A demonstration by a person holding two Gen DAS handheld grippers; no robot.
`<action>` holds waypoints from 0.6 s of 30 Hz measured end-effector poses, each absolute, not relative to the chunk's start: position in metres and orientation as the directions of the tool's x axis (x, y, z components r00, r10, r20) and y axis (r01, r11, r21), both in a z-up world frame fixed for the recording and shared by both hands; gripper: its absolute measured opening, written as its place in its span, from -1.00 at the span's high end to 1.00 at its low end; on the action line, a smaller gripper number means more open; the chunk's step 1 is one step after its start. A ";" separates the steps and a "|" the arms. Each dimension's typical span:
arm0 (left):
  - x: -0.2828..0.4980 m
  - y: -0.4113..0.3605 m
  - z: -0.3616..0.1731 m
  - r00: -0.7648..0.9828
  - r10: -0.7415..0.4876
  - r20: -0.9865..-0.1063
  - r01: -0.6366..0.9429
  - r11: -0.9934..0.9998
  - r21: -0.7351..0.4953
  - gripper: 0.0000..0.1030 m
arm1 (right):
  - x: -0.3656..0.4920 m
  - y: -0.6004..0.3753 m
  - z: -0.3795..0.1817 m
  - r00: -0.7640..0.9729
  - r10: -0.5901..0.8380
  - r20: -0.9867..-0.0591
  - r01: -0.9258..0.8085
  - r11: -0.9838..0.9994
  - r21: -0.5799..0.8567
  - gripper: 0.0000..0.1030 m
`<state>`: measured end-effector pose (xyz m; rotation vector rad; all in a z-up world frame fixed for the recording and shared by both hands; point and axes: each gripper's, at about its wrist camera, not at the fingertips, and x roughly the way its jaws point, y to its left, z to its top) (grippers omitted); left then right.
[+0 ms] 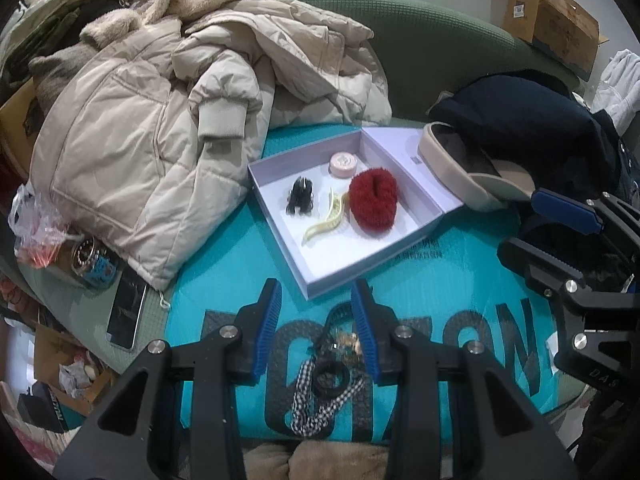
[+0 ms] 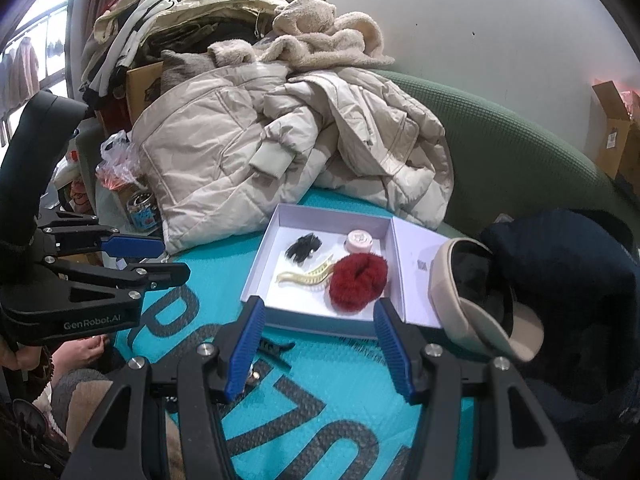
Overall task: Organize objects
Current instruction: 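Withdraw both open tools from the box back toward the accessory pile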
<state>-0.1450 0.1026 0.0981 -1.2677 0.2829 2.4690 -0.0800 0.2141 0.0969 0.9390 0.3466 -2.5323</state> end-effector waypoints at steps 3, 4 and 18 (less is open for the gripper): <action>-0.137 0.096 0.091 -0.535 0.209 -0.819 -0.388 -0.922 0.018 0.33 | -0.072 0.214 0.088 -0.678 -0.294 -0.674 0.462 -0.883 -0.081 -0.10; -0.134 0.094 0.089 -0.533 0.209 -0.820 -0.387 -0.922 0.017 0.33 | -0.070 0.213 0.085 -0.675 -0.293 -0.677 0.462 -0.883 -0.079 -0.10; -0.106 0.070 0.052 -0.496 0.194 -0.847 -0.384 -0.923 0.014 0.33 | -0.052 0.200 0.042 -0.621 -0.303 -0.723 0.475 -0.879 -0.039 -0.10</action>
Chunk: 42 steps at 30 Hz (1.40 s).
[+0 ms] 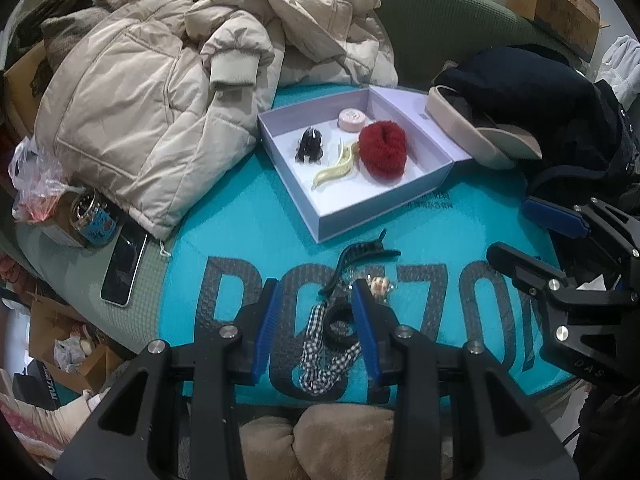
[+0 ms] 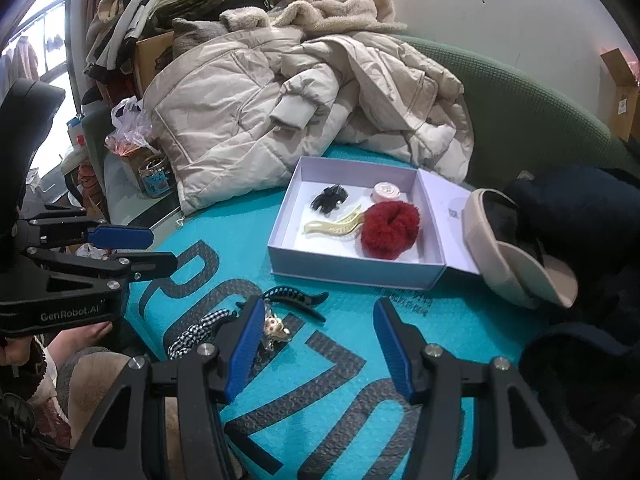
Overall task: Organize objects
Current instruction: 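Withdraw both open tools from the box back toward the accessory pile, then lower the left tool onto the gingham scrunchie while the right tool approaches the star clip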
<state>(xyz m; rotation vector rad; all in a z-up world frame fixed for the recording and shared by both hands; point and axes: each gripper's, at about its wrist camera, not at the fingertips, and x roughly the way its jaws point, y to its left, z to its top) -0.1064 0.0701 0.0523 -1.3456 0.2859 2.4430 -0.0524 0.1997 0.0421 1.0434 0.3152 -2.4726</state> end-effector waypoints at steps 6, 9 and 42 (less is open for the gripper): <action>-0.100 0.061 0.035 -0.479 0.195 -0.856 -0.382 -0.924 0.003 0.33 | -0.049 0.196 0.028 -0.604 -0.313 -0.733 0.477 -0.879 -0.018 -0.10; -0.098 0.058 0.026 -0.468 0.197 -0.861 -0.384 -0.924 -0.003 0.33 | -0.048 0.194 0.021 -0.596 -0.315 -0.739 0.477 -0.879 -0.011 -0.10; -0.091 0.050 -0.067 -0.322 0.232 -0.918 -0.412 -0.907 -0.085 0.33 | -0.069 0.165 -0.061 -0.452 -0.338 -0.826 0.546 -0.837 0.043 -0.10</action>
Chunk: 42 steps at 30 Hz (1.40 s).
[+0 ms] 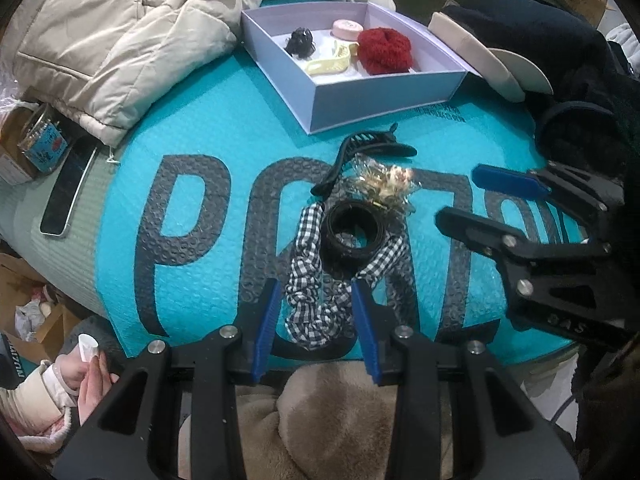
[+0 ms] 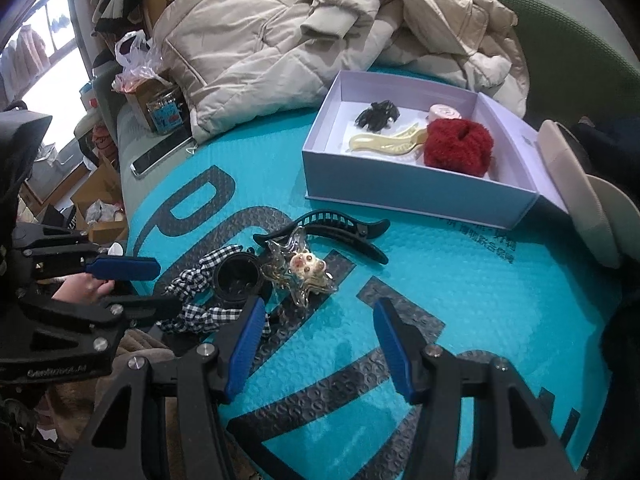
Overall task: Organize objects
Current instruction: 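Lower the left tool onto the gingham scrunchie while the right tool approaches the star clip, then close the left tool on the gingham scrunchie while the right tool grasps the clear star clip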
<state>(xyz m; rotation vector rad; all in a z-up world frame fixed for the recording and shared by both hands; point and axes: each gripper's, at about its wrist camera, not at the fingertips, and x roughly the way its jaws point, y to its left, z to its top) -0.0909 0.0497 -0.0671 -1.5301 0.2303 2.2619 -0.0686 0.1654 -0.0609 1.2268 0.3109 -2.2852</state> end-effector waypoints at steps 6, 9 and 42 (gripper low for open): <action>-0.091 0.052 -0.076 -0.287 0.254 -0.924 -0.429 -0.896 -0.113 0.33 | -0.079 0.157 -0.073 -0.426 -0.343 -0.837 0.564 -0.824 0.051 -0.11; -0.090 0.053 -0.079 -0.273 0.263 -0.925 -0.437 -0.891 -0.124 0.22 | -0.084 0.152 -0.077 -0.416 -0.344 -0.842 0.575 -0.817 0.050 -0.11; -0.083 0.063 -0.084 -0.287 0.264 -0.921 -0.473 -0.875 -0.104 0.36 | -0.089 0.178 -0.093 -0.417 -0.310 -0.855 0.510 -0.858 0.062 0.40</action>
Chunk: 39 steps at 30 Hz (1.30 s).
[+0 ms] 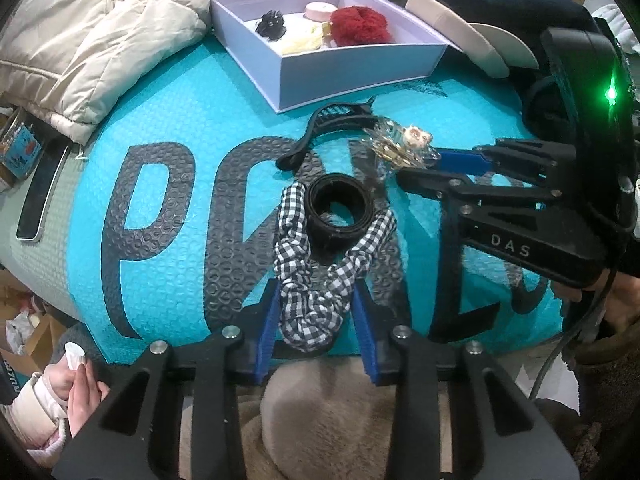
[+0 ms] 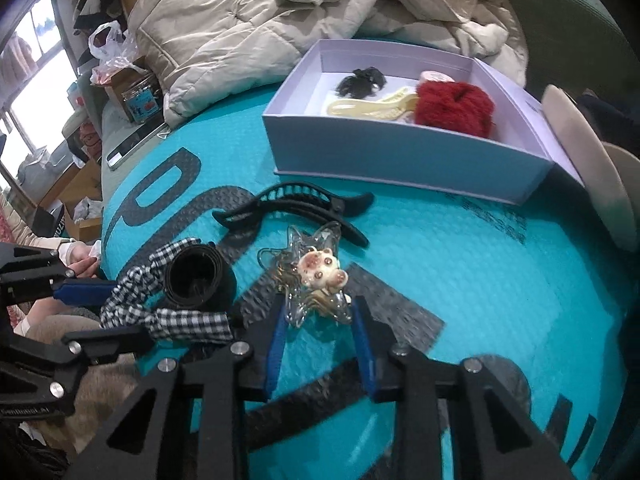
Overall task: Organize objects
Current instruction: 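Close the left tool on the gingham scrunchie while the right tool grasps the clear star clip, then lift the gingham scrunchie and star clip and carry both toward the box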
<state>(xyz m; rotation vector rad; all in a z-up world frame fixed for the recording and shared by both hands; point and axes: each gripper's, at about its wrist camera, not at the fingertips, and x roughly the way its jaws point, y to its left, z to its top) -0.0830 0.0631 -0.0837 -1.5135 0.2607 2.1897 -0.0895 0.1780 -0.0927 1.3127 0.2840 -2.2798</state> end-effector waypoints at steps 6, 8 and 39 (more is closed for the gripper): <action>-0.074 0.073 -0.078 -0.292 0.267 -0.918 -0.489 -0.867 -0.097 0.36 | -0.074 0.191 -0.092 -0.421 -0.303 -0.855 0.499 -0.864 0.060 0.40; -0.072 0.073 -0.077 -0.294 0.266 -0.918 -0.489 -0.867 -0.095 0.36 | -0.069 0.195 -0.092 -0.422 -0.299 -0.856 0.494 -0.868 0.059 0.40; -0.098 0.083 -0.104 -0.341 0.194 -0.920 -0.487 -0.873 -0.003 -0.04 | -0.061 0.201 -0.102 -0.443 -0.255 -0.860 0.449 -0.893 0.034 -0.02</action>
